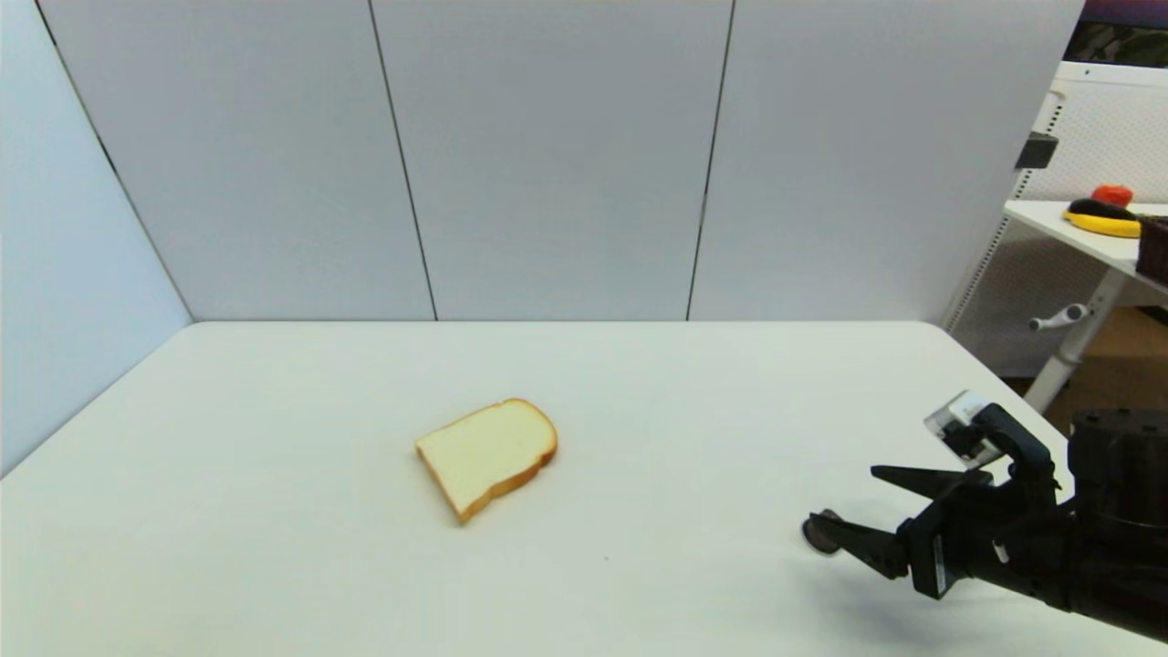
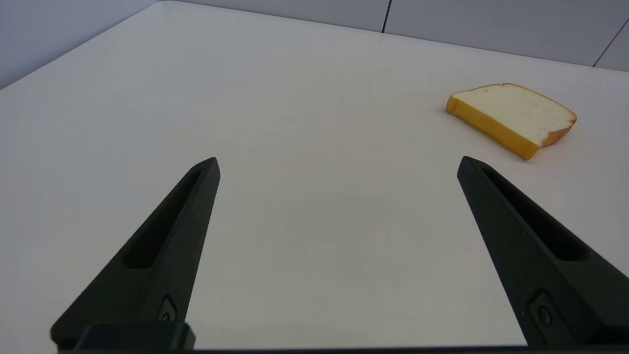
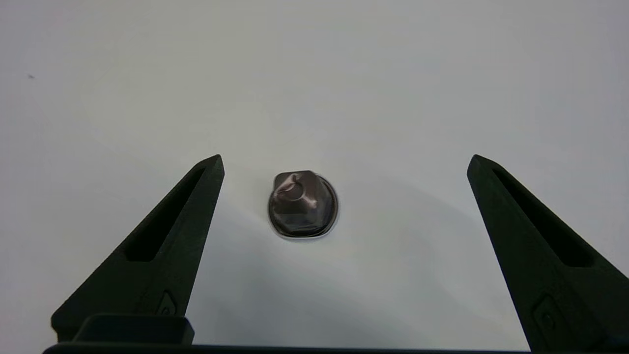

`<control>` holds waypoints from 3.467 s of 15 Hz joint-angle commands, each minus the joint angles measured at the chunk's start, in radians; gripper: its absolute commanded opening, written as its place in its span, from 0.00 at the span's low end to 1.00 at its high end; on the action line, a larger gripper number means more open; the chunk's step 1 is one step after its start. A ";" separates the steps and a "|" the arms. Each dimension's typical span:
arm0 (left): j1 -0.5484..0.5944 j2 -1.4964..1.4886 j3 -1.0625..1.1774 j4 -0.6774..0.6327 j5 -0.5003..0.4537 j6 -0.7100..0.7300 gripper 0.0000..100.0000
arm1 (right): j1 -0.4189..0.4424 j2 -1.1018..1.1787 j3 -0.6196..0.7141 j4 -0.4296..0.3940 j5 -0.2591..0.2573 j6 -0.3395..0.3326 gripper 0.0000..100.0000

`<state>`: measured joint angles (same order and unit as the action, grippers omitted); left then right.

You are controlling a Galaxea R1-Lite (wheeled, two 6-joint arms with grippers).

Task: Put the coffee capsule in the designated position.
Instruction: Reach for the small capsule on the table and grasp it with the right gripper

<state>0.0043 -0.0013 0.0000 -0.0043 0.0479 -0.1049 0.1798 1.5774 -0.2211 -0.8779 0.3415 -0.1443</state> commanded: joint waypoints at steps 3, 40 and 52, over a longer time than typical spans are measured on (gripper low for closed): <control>0.000 0.001 0.000 0.000 0.001 -0.001 1.00 | 0.018 0.006 0.158 -0.147 0.002 0.011 1.00; 0.000 0.001 0.000 0.000 0.001 -0.001 1.00 | 0.078 0.227 0.127 -0.423 -0.045 0.057 1.00; 0.000 0.001 0.000 -0.002 0.000 -0.001 1.00 | 0.050 0.130 0.223 -0.423 -0.078 -0.078 1.00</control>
<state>0.0038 -0.0013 0.0000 -0.0047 0.0479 -0.1049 0.2321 1.7151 -0.0017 -1.2926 0.2630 -0.2221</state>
